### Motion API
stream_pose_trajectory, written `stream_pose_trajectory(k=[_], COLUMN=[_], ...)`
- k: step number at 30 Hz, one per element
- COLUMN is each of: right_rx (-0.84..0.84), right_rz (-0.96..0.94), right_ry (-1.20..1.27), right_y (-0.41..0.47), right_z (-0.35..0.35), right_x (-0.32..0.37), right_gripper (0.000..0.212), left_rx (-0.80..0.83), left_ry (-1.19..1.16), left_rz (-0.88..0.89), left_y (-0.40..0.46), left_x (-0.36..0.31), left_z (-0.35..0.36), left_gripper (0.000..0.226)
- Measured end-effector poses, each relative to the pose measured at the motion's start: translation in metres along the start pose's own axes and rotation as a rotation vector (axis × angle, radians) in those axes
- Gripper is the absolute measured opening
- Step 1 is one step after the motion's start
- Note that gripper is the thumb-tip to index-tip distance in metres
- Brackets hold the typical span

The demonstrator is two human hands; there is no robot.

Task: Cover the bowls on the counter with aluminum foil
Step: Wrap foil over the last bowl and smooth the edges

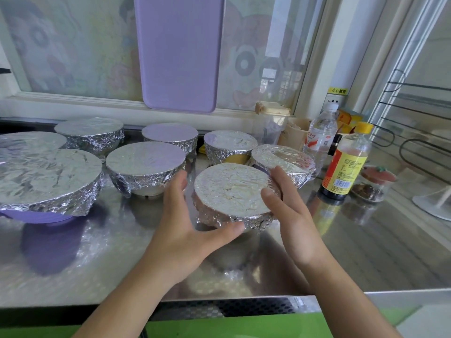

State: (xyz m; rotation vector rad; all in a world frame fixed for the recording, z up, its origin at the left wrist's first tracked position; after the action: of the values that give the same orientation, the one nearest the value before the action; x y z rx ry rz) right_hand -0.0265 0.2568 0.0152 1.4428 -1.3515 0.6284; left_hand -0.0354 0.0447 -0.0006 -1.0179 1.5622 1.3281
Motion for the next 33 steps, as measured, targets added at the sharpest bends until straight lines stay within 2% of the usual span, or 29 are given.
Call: stream_pose_trajectory(k=[3,6,8,11,12,13,15,16,19,23,27,28,31,33], right_rx=[0.022,0.019,0.015,0.003,-0.011,-0.004,0.111,0.190,0.330,0.264,0.237,0.240,0.237,0.203], right_rz=[0.004,0.034,0.043,0.022,0.006,0.002,-0.001,0.004,-0.046,-0.090,-0.102,-0.087,-0.035,-0.024], right_ry=[0.033,0.053,0.059,0.130,0.143,0.134,0.096,0.089,-0.014,-0.109,-0.107,-0.085,-0.022,0.041], right_y=[-0.007,-0.016,-0.022,-0.017,-0.013,-0.008,-0.002,-0.001,-0.006,-0.009,-0.018,-0.020,-0.023,-0.022], right_z=[-0.001,0.001,0.000,-0.011,-0.018,-0.023,-0.023,-0.021,-0.012,-0.009,-0.007,-0.006,0.001,0.006], right_x=[-0.002,-0.008,-0.006,-0.005,-0.006,-0.009,-0.008,-0.007,-0.006,-0.005,0.001,0.001,-0.002,-0.007], right_gripper=[0.069,0.056,0.054,0.041,0.046,0.060,0.091,0.099,0.090,0.093,0.084,0.085,0.088,0.090], left_rx=[0.071,0.020,0.001,0.028,0.034,0.039,0.056,0.068,0.093,0.088,0.086,0.089,0.089,0.078], left_ry=[-0.012,0.042,0.034,0.001,-0.007,-0.010,-0.011,-0.015,-0.020,-0.055,-0.053,-0.048,-0.052,-0.058], left_rz=[0.029,0.041,0.054,0.071,0.065,0.056,0.045,0.042,0.032,0.016,0.004,0.006,-0.004,0.008], left_y=[0.009,0.017,0.020,0.022,0.022,0.023,0.025,0.026,0.029,0.030,0.023,0.021,0.018,0.019], left_x=[-0.008,-0.004,0.000,0.002,0.004,0.005,0.007,0.008,0.011,0.014,0.022,0.022,0.020,0.018], left_z=[0.021,0.027,0.027,0.024,0.022,0.020,0.018,0.018,0.017,0.012,0.011,0.013,0.023,0.028], left_gripper=[0.141,0.154,0.157,0.157,0.156,0.157,0.161,0.161,0.162,0.159,0.129,0.131,0.156,0.158])
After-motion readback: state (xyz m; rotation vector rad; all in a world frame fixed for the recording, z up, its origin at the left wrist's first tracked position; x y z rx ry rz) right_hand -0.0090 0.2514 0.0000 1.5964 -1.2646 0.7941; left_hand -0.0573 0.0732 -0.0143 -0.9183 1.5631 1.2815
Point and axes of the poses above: each hand's wrist, its own y-axis towards the middle knuckle, its own z-axis out of the palm, x = y × z, the point moved 7 cm from there along y, towards the middle knuckle, and after that the axes turned 9 degrees about -y, right-handed, at the moved point
